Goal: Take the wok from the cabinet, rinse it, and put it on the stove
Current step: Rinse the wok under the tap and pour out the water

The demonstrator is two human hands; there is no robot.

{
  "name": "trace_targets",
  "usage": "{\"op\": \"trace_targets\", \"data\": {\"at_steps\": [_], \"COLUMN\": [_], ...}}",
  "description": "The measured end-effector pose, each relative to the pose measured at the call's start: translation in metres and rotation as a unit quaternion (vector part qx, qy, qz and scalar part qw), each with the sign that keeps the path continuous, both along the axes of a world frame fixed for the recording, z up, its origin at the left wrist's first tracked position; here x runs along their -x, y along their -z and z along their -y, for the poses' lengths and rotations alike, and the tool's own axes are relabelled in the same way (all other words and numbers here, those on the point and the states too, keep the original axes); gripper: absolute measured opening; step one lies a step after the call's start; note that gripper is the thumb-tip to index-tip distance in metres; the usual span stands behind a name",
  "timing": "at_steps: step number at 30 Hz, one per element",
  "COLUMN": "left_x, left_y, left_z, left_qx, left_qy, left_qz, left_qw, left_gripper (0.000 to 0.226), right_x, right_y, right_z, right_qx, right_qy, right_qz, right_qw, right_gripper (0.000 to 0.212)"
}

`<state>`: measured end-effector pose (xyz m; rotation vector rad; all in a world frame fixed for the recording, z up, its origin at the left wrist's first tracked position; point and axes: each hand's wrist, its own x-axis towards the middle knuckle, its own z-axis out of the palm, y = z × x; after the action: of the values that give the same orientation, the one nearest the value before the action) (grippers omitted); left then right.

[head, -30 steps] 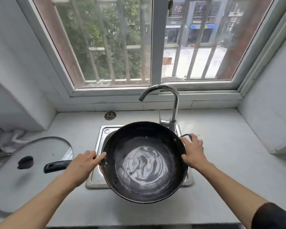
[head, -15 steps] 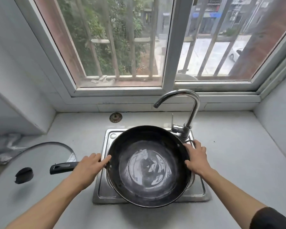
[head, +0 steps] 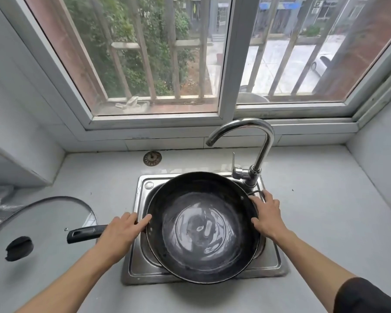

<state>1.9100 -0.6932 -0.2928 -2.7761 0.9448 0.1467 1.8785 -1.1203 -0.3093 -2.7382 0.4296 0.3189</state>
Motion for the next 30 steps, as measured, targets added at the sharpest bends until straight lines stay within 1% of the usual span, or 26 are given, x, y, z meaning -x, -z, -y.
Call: {"op": "trace_targets", "data": {"at_steps": [4, 6, 10, 12, 13, 15, 19, 22, 24, 27, 30], "left_x": [-0.001, -0.001, -0.001, -0.002, -0.002, -0.004, -0.005, -0.007, -0.008, -0.008, -0.010], "left_y": [-0.001, -0.003, -0.004, -0.003, -0.003, -0.002, -0.001, -0.002, -0.001, 0.000, 0.002], "left_z": [0.000, 0.001, 0.001, 0.000, 0.000, 0.000, -0.002, -0.003, -0.003, -0.004, -0.006], "left_qx": [0.001, -0.001, -0.001, 0.004, 0.006, 0.007, 0.007, 0.009, 0.014, 0.023, 0.030], "left_qy": [-0.002, -0.003, -0.005, -0.009, -0.009, -0.009, -0.009, -0.013, -0.018, -0.032, -0.031], "left_qz": [0.003, 0.004, -0.004, -0.010, -0.009, -0.008, -0.008, -0.020, -0.032, -0.055, -0.073], "left_qw": [1.000, 1.000, 1.000, 1.000, 1.000, 1.000, 1.000, 1.000, 0.999, 0.998, 0.996], "left_gripper": [0.097, 0.097, 0.099, 0.099, 0.100, 0.100, 0.099, 0.097, 0.095, 0.096, 0.100], "right_x": [-0.002, -0.002, -0.008, -0.011, -0.013, -0.018, -0.047, -0.078, -0.097, -0.115, -0.127], "right_y": [0.003, 0.004, -0.001, -0.006, -0.009, -0.016, -0.033, -0.039, -0.037, -0.031, -0.021], "right_z": [0.001, 0.001, 0.000, -0.002, -0.005, -0.012, -0.030, -0.038, -0.040, -0.042, -0.040], "right_qx": [-0.002, 0.011, 0.071, 0.111, 0.127, 0.130, 0.026, -0.014, 0.013, 0.066, 0.094], "right_qy": [0.000, -0.005, -0.026, -0.040, -0.049, -0.073, -0.118, -0.117, -0.115, -0.111, -0.121], "right_qz": [-0.001, -0.010, -0.047, -0.051, -0.040, 0.014, 0.154, 0.206, 0.189, 0.119, 0.064], "right_qw": [1.000, 1.000, 0.996, 0.992, 0.990, 0.989, 0.981, 0.971, 0.975, 0.984, 0.986], "right_gripper": [0.072, 0.072, 0.072, 0.067, 0.062, 0.053, 0.054, 0.051, 0.057, 0.065, 0.065]}}
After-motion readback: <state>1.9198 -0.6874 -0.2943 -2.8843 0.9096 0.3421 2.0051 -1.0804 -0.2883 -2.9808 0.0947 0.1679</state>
